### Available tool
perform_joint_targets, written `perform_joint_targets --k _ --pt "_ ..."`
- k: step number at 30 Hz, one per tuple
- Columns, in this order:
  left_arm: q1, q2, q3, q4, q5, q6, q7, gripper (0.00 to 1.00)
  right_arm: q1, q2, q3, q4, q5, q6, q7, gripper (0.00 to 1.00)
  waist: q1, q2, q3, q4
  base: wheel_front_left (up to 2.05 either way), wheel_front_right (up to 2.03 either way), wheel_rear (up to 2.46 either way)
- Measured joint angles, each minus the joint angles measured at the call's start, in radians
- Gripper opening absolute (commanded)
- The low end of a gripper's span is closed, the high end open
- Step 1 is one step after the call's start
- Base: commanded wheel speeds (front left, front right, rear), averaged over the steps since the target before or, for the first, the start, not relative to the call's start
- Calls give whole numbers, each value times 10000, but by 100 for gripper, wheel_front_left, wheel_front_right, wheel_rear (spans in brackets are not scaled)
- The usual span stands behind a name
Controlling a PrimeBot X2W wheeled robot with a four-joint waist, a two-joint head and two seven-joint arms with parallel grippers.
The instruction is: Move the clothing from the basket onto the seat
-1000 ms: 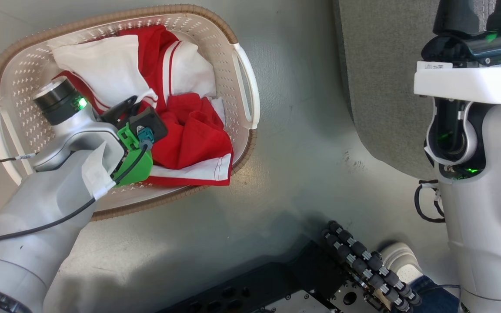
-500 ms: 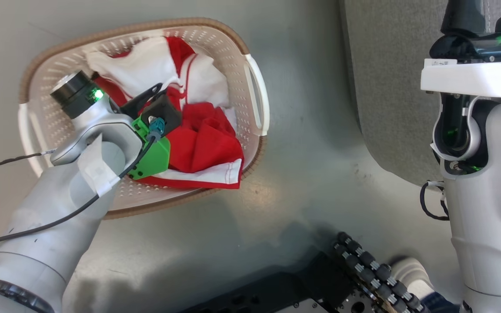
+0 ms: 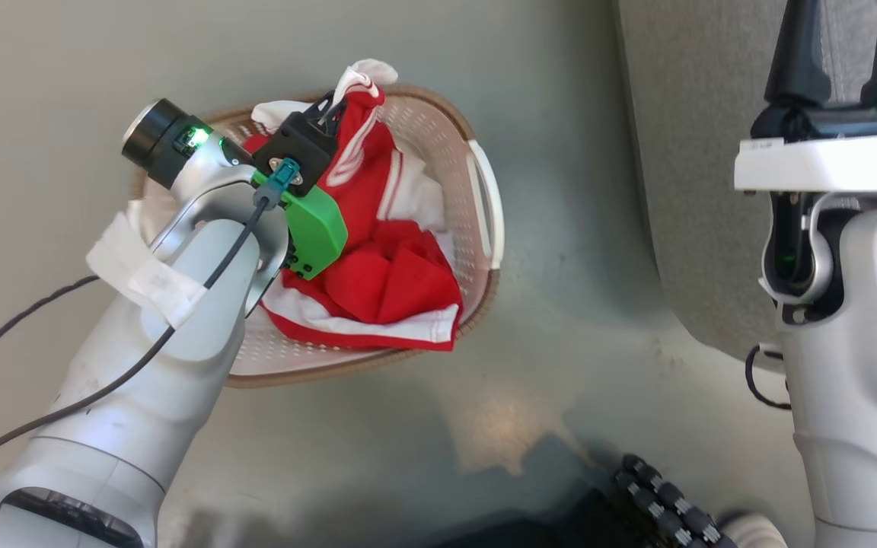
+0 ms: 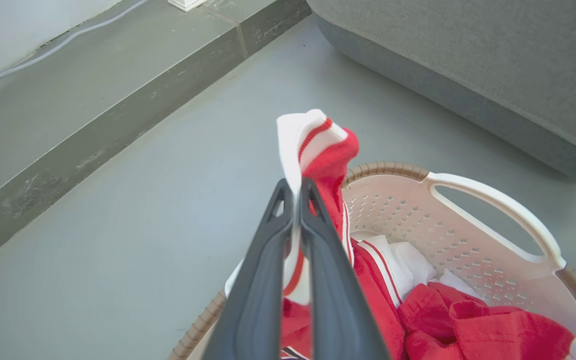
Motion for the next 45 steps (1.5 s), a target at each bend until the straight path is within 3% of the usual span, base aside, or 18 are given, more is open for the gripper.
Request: perform_joint_targets --k 26,45 --pt "19 -272 454 -1578 -1221 -13 -27 0 1879 -107 -554 1233 -240 652 0 100 -1 0 -3468 1474 0 0 0" --pt "920 -355 213 -1183 -2357 -31 255 0 3506 -42 -146 2217 -263 1218 0 100 -2 0 -6412 1839 0 0 0"
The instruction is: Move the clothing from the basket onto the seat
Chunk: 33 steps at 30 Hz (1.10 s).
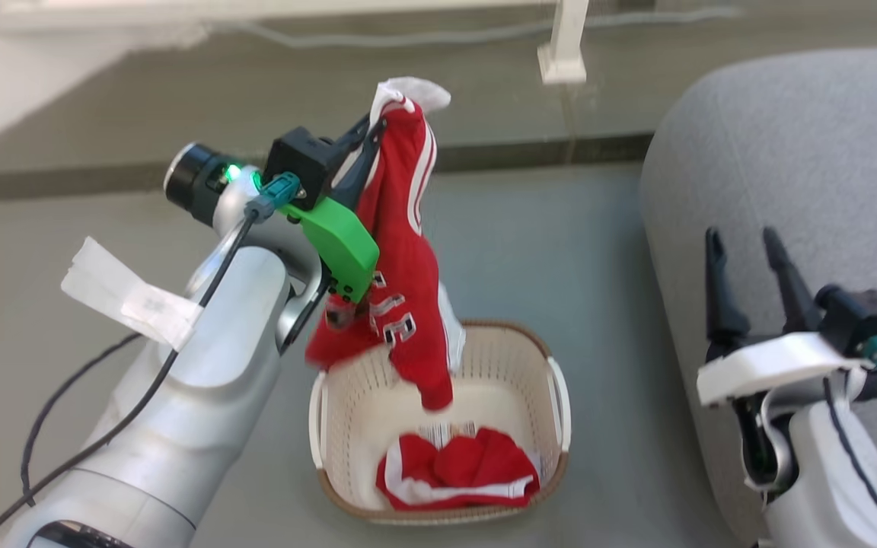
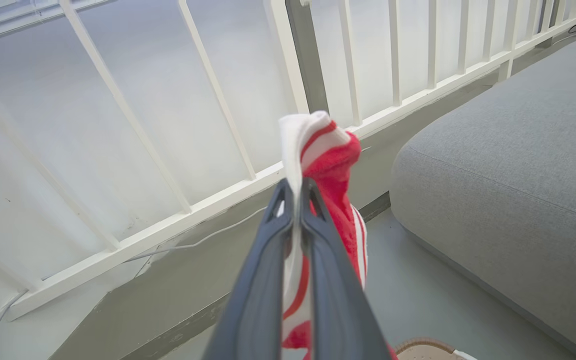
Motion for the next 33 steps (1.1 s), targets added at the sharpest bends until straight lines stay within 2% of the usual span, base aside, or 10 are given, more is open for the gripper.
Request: perform_joint_targets --k 10,19,27,33 --pt "116 -42 -59 -255 -337 0 395 0 430 13 663 282 -142 422 2 100 0 0 -1265 27 0 0 0" --pt "95 -56 -278 -558 -709 0 786 0 430 8 2343 445 -228 842 2 100 0 0 -1631 2 0 0 0" --pt "-66 -58 -617 -1099 -976 2 999 0 192 -12 4102 673 -322 874 2 100 0 0 -1596 -72 0 0 0" --pt "-163 -69 -1055 -1509 -1377 4 1143 0 -612 -35 4700 963 -322 930 2 100 1 0 -1543 -5 0 0 0"
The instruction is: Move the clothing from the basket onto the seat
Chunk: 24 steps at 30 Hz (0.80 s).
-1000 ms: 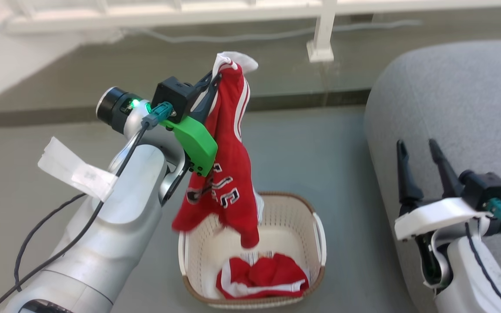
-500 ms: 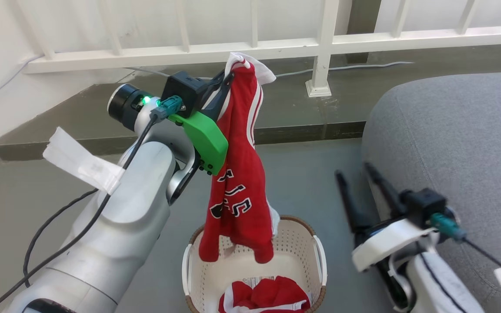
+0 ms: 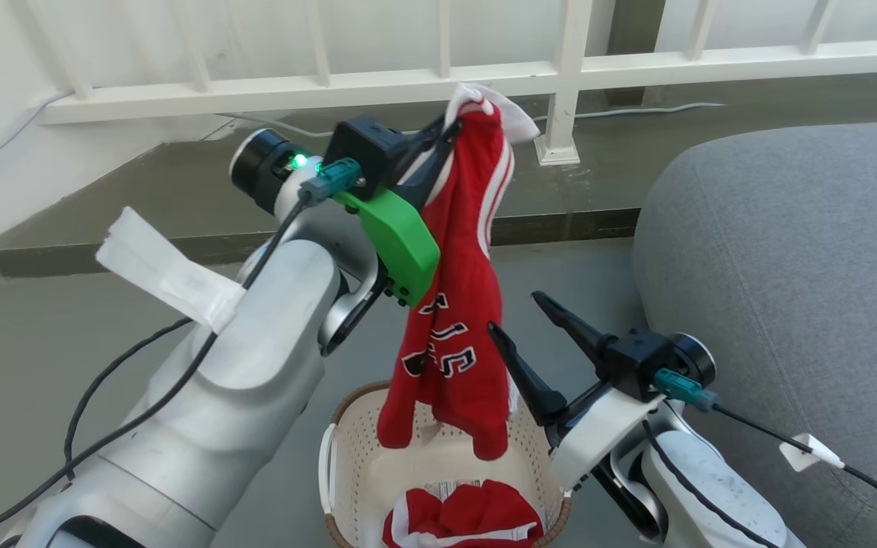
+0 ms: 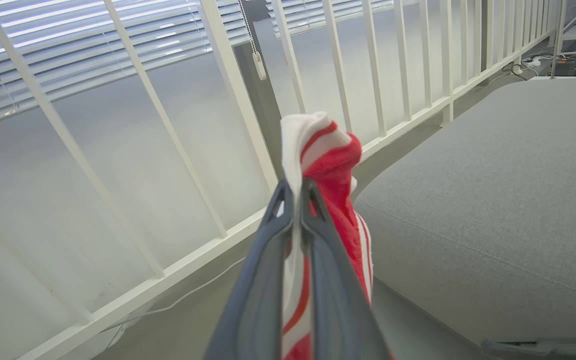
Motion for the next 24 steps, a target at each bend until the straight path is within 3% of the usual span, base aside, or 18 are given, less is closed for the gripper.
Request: perform_joint_targets --k 16,24 --pt "-214 -13 -930 -736 -593 205 355 0 -575 -23 844 2226 343 -6 0 100 0 0 -2 567 0 0 0" --pt "-239 -13 -1335 -1097 -815 380 468 0 -1094 -29 1260 2587 692 -205 0 100 0 0 -23 824 0 0 0"
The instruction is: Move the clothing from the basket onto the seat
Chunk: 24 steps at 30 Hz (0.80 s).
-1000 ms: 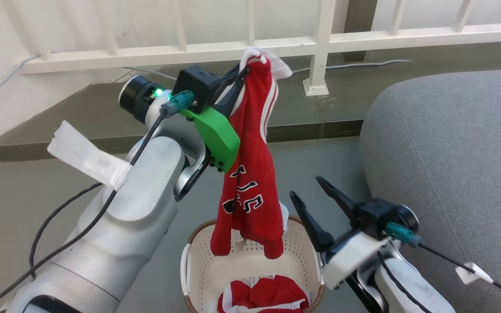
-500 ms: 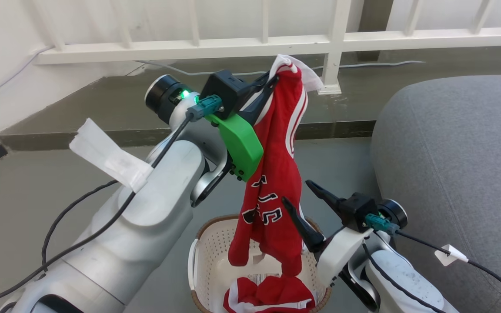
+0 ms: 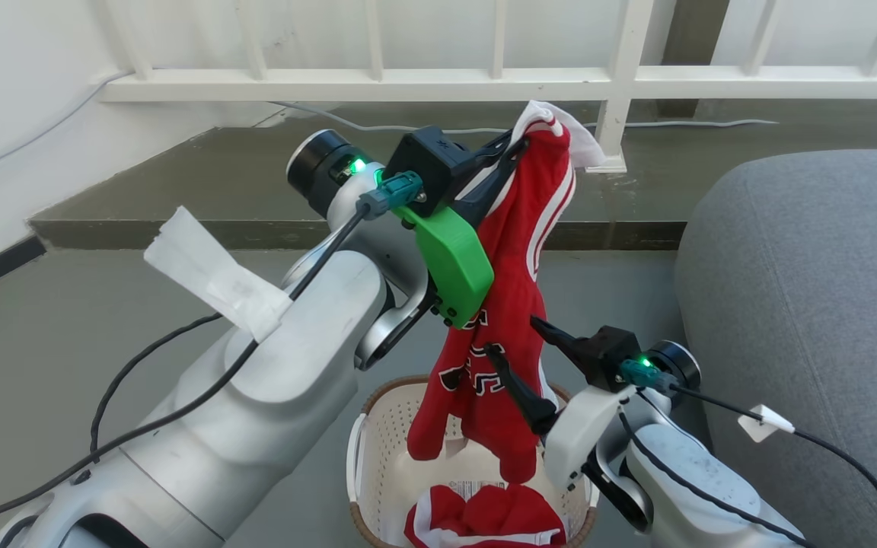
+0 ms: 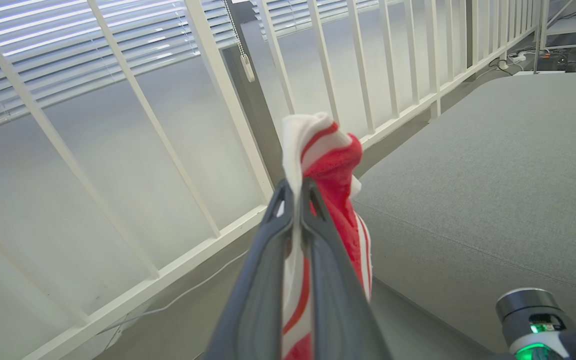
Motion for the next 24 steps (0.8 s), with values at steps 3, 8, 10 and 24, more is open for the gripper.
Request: perform_joint_targets --k 3,8,10,24 --pt "-78 12 -182 -173 -92 79 0 0 -274 -2 234 196 88 -150 0 100 0 0 -11 103 0 0 0" --pt "-190 10 -318 -351 -349 211 2 0 -551 -4 587 604 320 -337 0 98 0 0 -43 267 0 0 0" --pt "-214 15 -339 -403 -374 284 15 0 -675 -4 717 717 393 -364 0 6 0 0 -51 298 0 0 0" --pt "-315 13 -178 42 -456 982 88 0 -1179 -6 491 673 972 -596 0 0 0 0 77 -70 0 0 0"
